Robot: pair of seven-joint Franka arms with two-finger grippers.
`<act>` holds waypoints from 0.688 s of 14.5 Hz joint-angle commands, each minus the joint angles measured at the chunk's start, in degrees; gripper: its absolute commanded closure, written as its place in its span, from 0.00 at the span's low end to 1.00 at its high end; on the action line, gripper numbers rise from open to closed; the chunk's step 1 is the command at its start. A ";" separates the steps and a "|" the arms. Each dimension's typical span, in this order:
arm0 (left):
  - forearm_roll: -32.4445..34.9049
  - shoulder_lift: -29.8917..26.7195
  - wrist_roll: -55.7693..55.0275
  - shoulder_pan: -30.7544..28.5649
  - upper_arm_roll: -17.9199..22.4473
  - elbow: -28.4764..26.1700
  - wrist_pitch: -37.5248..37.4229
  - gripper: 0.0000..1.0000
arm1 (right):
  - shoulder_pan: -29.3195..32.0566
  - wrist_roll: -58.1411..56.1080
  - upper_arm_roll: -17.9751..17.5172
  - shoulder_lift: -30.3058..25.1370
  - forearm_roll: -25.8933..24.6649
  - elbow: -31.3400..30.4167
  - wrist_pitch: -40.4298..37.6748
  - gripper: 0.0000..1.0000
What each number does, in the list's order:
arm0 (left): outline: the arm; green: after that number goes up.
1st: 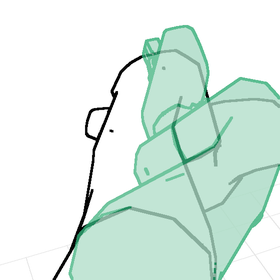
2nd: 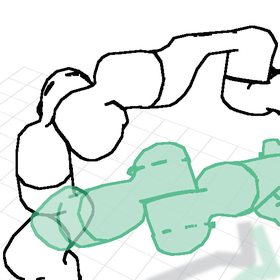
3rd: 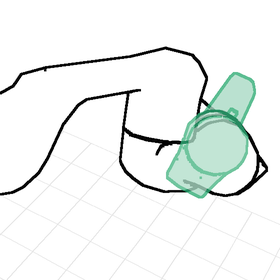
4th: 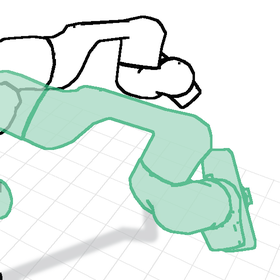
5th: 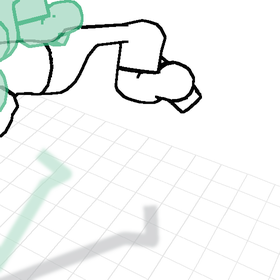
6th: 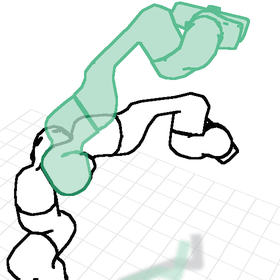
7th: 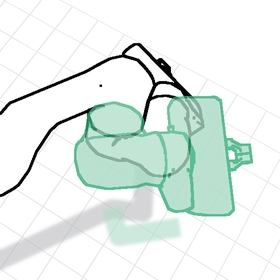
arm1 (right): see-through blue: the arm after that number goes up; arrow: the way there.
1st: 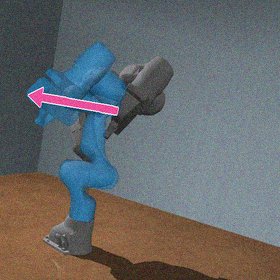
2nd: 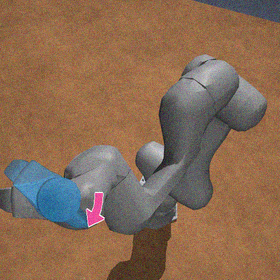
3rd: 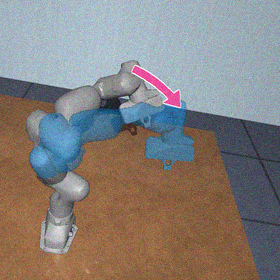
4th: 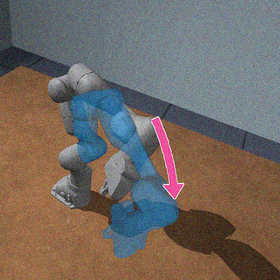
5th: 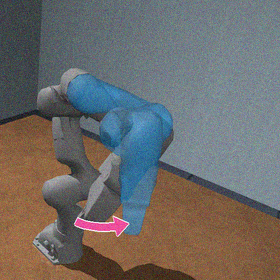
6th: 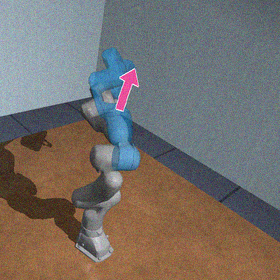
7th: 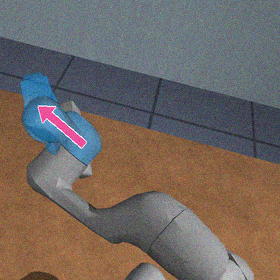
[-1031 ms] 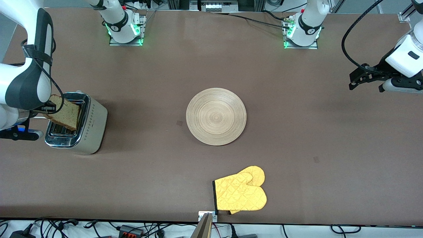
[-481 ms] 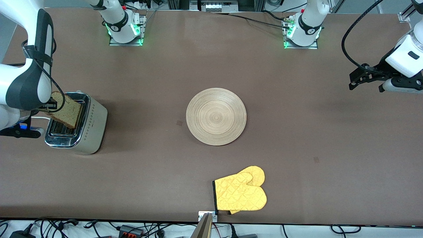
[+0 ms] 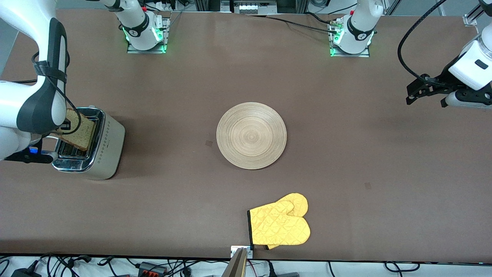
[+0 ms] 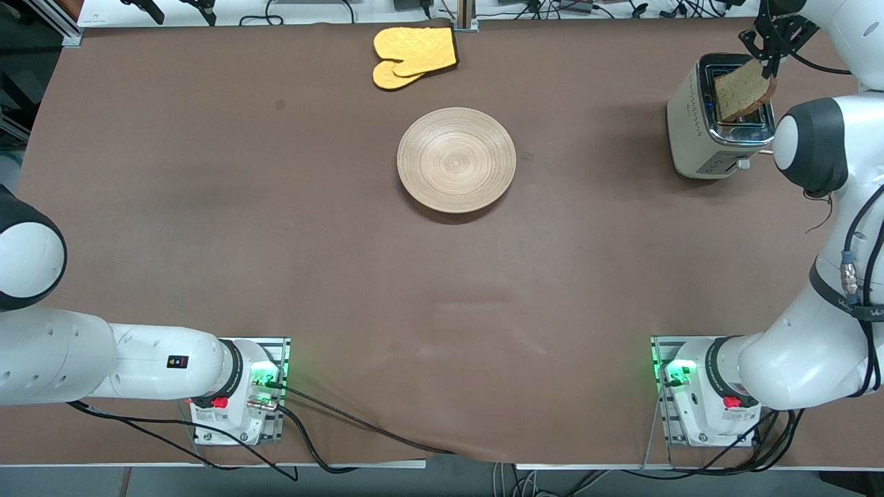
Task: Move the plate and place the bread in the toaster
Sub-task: 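Lower the bread upright into the toaster slot with the right gripper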
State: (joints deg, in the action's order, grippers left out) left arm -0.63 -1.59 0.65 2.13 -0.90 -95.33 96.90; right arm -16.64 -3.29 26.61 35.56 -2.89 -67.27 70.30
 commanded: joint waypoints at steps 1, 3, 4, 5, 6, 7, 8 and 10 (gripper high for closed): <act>0.45 0.89 0.76 -0.02 0.20 1.64 -0.92 0.00 | 0.29 0.31 -0.68 0.66 -0.45 1.70 0.28 1.00; 0.54 0.89 0.76 0.07 0.20 1.64 -0.92 0.00 | 0.03 -0.13 -0.68 0.48 -0.54 2.32 0.28 1.00; 0.45 0.89 0.76 0.07 0.20 1.72 -0.92 0.00 | 0.11 -0.22 -0.60 0.48 -0.54 2.76 0.28 1.00; 0.45 0.89 0.76 0.07 0.20 1.64 -0.92 0.00 | 0.12 -0.14 -0.68 0.65 -0.54 2.67 0.28 1.00; 0.45 0.89 0.76 0.07 0.20 1.64 -0.92 0.00 | 0.20 0.04 -0.68 1.00 -0.45 2.58 0.28 1.00; 0.45 0.98 0.76 0.07 0.20 1.64 -0.92 0.00 | 0.12 0.22 -0.77 1.18 -0.37 2.32 0.36 1.00; 0.54 0.89 0.84 0.07 0.20 1.64 -0.92 0.00 | 0.12 0.22 -0.77 1.70 -0.19 2.23 0.71 1.00; 0.45 0.89 0.84 0.07 0.20 1.72 -0.92 0.00 | 0.46 0.30 -0.77 2.50 3.05 2.14 0.98 1.00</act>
State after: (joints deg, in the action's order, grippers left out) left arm -0.63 -1.58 0.65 2.11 -0.90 -95.33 96.90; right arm -16.73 -3.29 26.22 36.69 -1.94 -66.14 71.31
